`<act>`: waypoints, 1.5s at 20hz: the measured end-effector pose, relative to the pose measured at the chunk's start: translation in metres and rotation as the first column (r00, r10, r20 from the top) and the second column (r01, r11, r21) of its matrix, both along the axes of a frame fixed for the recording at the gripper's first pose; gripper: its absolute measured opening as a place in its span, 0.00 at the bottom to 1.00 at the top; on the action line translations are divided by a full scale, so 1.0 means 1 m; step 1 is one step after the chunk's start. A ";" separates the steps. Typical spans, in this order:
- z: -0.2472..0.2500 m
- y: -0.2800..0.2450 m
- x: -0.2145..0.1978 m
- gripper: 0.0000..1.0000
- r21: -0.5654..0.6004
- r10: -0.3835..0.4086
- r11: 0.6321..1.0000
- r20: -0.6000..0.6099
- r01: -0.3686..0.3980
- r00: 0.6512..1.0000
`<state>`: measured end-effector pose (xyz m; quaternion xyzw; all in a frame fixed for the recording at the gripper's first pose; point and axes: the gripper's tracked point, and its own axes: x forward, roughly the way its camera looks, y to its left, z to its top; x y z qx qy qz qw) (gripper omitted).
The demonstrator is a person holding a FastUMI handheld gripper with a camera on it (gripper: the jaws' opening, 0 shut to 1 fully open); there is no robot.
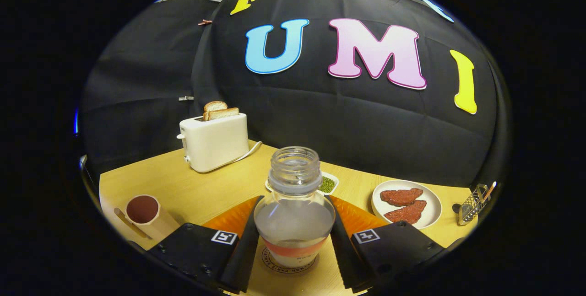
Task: Take the bottle from table, then pour the juice into the cup, finally place the bottle on the coaster
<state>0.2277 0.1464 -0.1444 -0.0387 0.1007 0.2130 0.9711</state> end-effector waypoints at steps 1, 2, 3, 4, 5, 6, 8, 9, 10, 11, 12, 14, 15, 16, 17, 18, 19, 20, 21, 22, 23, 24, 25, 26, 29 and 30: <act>-0.003 0.000 0.001 0.77 0.000 0.000 1.000 -0.006 0.000 1.000; -0.005 -0.001 0.001 0.77 -0.002 0.000 1.000 -0.010 0.000 1.000; -0.007 0.000 0.001 0.77 -0.007 0.001 1.000 -0.012 -0.001 1.000; -0.009 -0.001 0.002 0.77 -0.015 0.000 1.000 -0.012 0.000 1.000; -0.008 -0.004 0.003 0.78 -0.023 -0.006 1.000 -0.005 0.006 1.000; -0.009 -0.004 0.003 0.79 -0.026 -0.007 1.000 -0.003 0.007 1.000; -0.008 -0.006 0.001 0.80 -0.024 -0.015 1.000 -0.010 0.014 1.000; -0.007 -0.006 0.001 0.93 -0.018 -0.014 1.000 -0.011 0.014 1.000; -0.001 -0.007 -0.003 1.00 -0.012 -0.011 1.000 -0.006 0.011 1.000; 0.005 -0.007 -0.006 0.99 -0.009 -0.005 1.000 0.003 0.005 1.000; 0.011 -0.008 -0.009 0.98 -0.012 -0.003 1.000 0.012 0.003 1.000; 0.025 -0.015 -0.018 0.98 -0.016 -0.014 1.000 0.035 0.014 0.999; 0.034 -0.019 -0.024 0.98 -0.007 -0.019 1.000 0.045 0.020 0.999; 0.044 -0.024 -0.032 0.98 0.004 -0.023 1.000 0.055 0.023 0.998; 0.054 -0.030 -0.040 0.98 0.013 -0.029 1.000 0.066 0.028 0.997; 0.066 -0.035 -0.050 0.98 0.026 -0.034 0.999 0.081 0.032 0.996; 0.079 -0.041 -0.061 0.98 0.034 -0.036 0.999 0.097 0.033 0.995; 0.093 -0.048 -0.074 0.98 0.030 -0.036 0.999 0.122 0.032 0.992; 0.110 -0.058 -0.085 0.98 0.022 -0.047 0.999 0.161 0.044 0.986; 0.129 -0.068 -0.097 0.98 0.011 -0.056 0.998 0.206 0.055 0.977; 0.146 -0.078 -0.110 0.97 -0.002 -0.070 0.997 0.242 0.073 0.968; 0.157 -0.087 -0.123 0.97 -0.012 -0.083 0.996 0.266 0.089 0.960; 0.172 -0.096 -0.139 0.97 -0.018 -0.093 0.995 0.289 0.103 0.953; 0.184 -0.104 -0.151 0.97 -0.025 -0.107 0.992 0.306 0.120 0.946; 0.204 -0.127 -0.187 0.97 0.008 -0.200 0.979 0.286 0.206 0.937; 0.209 -0.132 -0.199 0.97 0.023 -0.232 0.972 0.275 0.235 0.933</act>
